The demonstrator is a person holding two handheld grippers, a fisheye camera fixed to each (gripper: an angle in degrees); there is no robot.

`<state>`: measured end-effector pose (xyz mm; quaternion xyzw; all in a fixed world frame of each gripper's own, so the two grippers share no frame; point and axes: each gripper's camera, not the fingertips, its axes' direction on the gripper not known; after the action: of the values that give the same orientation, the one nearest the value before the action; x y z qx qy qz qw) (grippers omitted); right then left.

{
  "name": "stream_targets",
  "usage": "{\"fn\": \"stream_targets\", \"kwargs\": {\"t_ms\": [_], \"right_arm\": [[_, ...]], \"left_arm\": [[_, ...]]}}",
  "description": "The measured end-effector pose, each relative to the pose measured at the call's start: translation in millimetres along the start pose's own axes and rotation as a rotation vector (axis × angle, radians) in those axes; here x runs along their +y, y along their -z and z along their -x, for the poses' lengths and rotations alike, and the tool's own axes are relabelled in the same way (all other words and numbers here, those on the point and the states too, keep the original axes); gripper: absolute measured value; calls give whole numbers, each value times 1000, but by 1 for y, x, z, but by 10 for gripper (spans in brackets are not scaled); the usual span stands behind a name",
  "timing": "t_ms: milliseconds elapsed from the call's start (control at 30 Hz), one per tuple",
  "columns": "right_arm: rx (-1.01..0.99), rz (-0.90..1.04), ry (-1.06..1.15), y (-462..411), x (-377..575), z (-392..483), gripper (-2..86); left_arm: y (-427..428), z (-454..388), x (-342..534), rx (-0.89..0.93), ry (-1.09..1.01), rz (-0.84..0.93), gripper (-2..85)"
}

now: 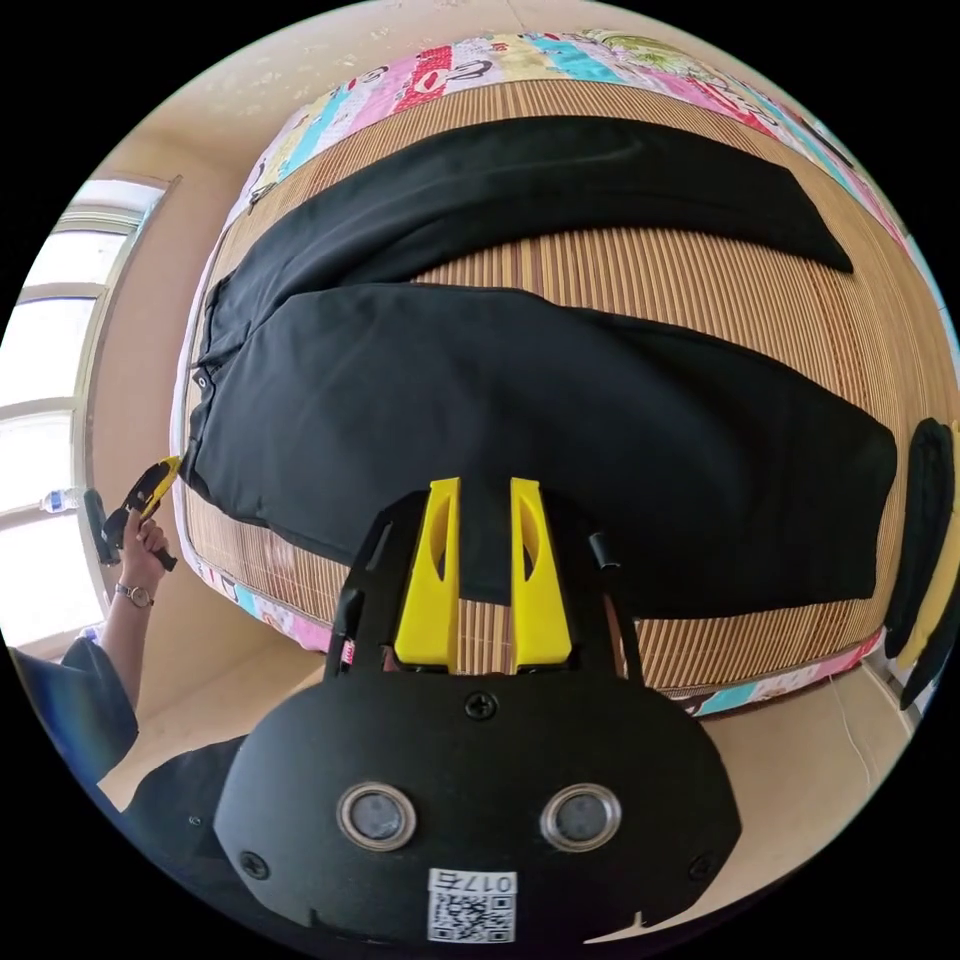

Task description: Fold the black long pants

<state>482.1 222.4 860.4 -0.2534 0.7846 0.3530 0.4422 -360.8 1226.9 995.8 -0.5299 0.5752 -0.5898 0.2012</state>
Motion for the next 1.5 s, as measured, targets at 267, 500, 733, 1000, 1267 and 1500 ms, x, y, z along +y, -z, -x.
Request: {"fn": "stream_targets", "kwargs": {"t_ms": [267, 500, 733, 1000, 1267, 1500], "right_arm": [[-74, 15, -50, -12, 28, 11, 77], [-65, -39, -158, 1, 53, -6, 72], [-56, -55, -158, 8, 60, -2, 74], [-77, -17, -161, 2, 68, 5, 75], [-78, -8, -260, 6, 89, -27, 63], [-50, -166, -424, 43, 115, -74, 71]], "left_arm": [[-32, 1, -16, 93, -244, 292, 12], [42, 53, -13, 164, -101, 48, -4], [3, 31, -1, -11, -247, 140, 116], [-40, 26, -12, -46, -375, 320, 31], [-31, 70, 3, -79, -227, 293, 32], [-8, 103, 39, 45, 96, 29, 96]]}}
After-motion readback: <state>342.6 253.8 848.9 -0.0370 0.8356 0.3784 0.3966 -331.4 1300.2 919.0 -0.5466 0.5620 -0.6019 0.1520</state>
